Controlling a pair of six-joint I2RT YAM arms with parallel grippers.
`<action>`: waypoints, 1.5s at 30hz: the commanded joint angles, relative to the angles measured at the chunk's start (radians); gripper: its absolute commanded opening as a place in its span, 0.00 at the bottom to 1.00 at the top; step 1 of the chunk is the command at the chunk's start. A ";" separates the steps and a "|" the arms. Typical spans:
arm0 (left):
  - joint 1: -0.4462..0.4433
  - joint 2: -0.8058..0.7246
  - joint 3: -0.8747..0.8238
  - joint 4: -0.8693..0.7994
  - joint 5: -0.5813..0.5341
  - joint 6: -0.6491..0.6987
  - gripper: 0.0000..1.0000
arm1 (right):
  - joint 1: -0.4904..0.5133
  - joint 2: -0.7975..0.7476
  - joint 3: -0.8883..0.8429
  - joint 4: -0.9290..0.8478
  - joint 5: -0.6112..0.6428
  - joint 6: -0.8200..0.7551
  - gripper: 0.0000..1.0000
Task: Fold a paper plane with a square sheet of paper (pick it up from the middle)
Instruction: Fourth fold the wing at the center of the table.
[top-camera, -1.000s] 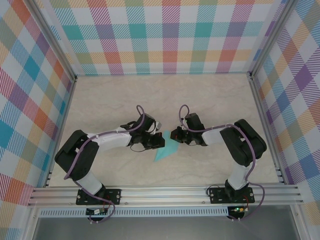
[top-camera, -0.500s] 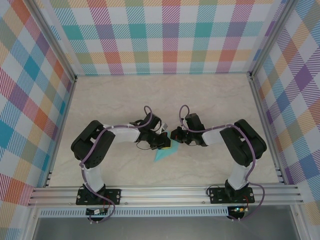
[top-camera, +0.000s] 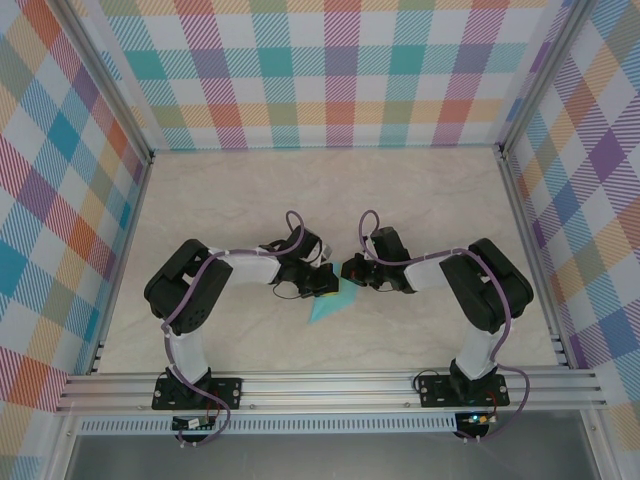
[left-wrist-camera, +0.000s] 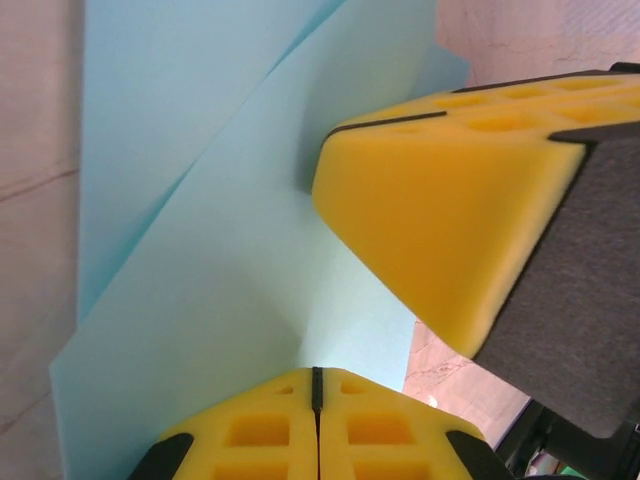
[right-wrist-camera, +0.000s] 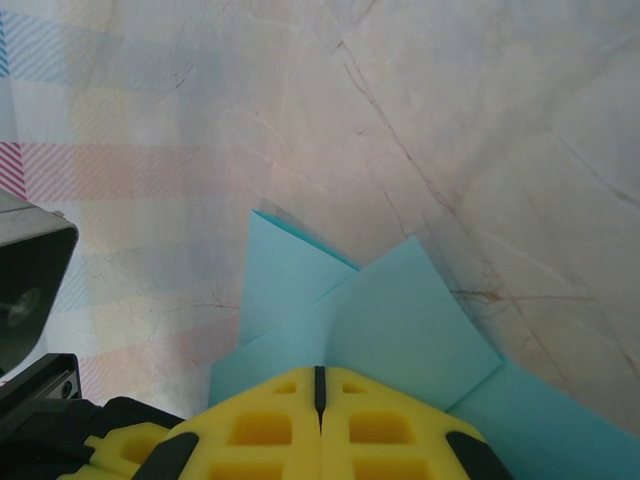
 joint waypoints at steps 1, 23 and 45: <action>0.014 0.027 -0.026 -0.026 -0.013 0.019 0.06 | 0.002 0.065 -0.044 -0.087 0.050 -0.003 0.00; 0.013 -0.094 -0.173 -0.219 0.013 0.163 0.09 | 0.002 0.061 -0.032 -0.128 0.071 0.001 0.00; 0.012 -0.205 -0.231 -0.302 -0.021 0.193 0.11 | 0.002 0.043 -0.020 -0.160 0.071 -0.004 0.00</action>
